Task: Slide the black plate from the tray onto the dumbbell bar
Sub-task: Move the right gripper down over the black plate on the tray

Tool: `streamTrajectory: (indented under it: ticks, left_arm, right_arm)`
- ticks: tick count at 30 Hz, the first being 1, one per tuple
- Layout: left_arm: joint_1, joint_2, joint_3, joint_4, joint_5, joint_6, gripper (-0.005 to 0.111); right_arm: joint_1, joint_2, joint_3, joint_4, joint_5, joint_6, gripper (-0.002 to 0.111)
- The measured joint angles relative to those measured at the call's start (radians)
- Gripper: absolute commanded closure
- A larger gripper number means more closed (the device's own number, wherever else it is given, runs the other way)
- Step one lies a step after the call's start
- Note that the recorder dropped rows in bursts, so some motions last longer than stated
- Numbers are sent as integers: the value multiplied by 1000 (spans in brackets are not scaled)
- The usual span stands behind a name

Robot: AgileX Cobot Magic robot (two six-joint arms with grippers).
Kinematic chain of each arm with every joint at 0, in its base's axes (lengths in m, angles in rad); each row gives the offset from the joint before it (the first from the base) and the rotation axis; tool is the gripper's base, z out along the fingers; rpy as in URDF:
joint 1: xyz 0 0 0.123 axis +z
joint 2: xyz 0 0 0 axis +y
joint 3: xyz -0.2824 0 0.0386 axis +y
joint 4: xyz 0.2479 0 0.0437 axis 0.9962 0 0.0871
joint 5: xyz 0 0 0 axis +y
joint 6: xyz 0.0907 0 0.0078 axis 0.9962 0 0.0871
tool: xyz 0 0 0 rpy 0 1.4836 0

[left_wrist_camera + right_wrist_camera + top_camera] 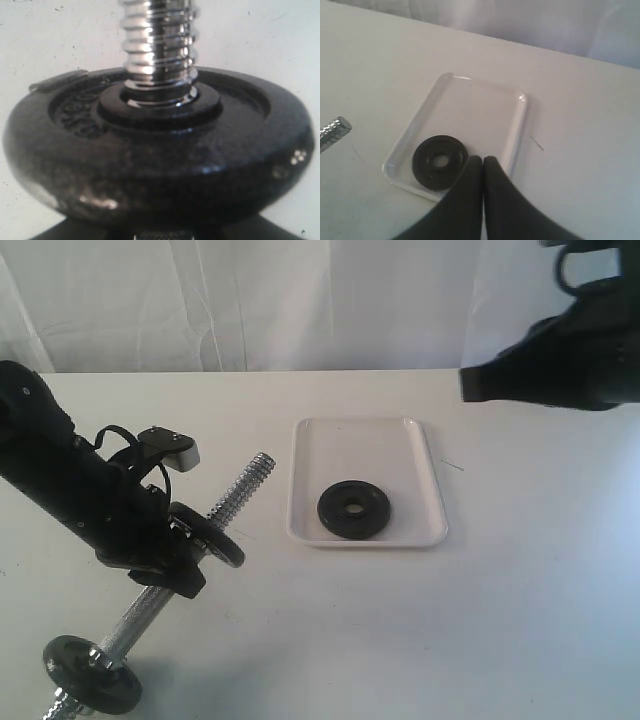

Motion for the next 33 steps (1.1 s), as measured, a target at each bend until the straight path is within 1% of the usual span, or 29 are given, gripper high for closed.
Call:
streamTrajectory:
  ticks: [3,5,6,7,8,9,10,12,17,21,23,24,26,27,28,32,33]
  left_arm:
    - [0,0,0,0,0,0,107]
    - [0,0,0,0,-2,0,107]
    - [0,0,0,0,-2,0,107]
    - [0,0,0,0,-2,2,107]
    - [0,0,0,0,-2,2,107]
    - [0,0,0,0,-2,2,107]
    - [0,0,0,-2,-2,2,107]
    - [0,0,0,-2,-2,2,107]
    - [0,0,0,-4,-2,2,107]
    - [0,0,0,-7,-2,2,107]
    - [0,0,0,-7,-2,4,107]
    - [0,0,0,-7,-2,4,107]
    - [0,0,0,-9,-2,4,107]
    - [0,0,0,-9,-2,4,107]
    - [0,0,0,-9,-2,4,107]
    - [0,0,0,-9,-2,4,107]
    - [0,0,0,-9,-2,4,107]
  right_arm:
    - [39,117,-50,4,-89,-2,108]
    - [46,209,-130,4,-49,-7,108]
    - [47,280,-212,4,43,-16,108]
    - [47,315,-248,4,90,-23,108]
    - [50,382,-339,4,211,-32,108]
    - [50,407,-383,7,269,-34,108]
    - [50,463,-462,24,365,-51,108]
    - [50,532,-542,75,440,-104,108]
    - [52,679,-641,260,462,-298,108]
    - [52,756,-655,281,415,-358,108]
    - [52,787,-675,281,415,-365,104]
    - [52,804,-688,281,419,-365,101]
    - [52,835,-712,278,430,-365,87]
    - [52,850,-720,278,435,-365,76]
    - [52,861,-724,278,437,-365,63]
    - [52,913,-729,278,444,-365,3]
    - [52,926,-729,278,444,-365,4]
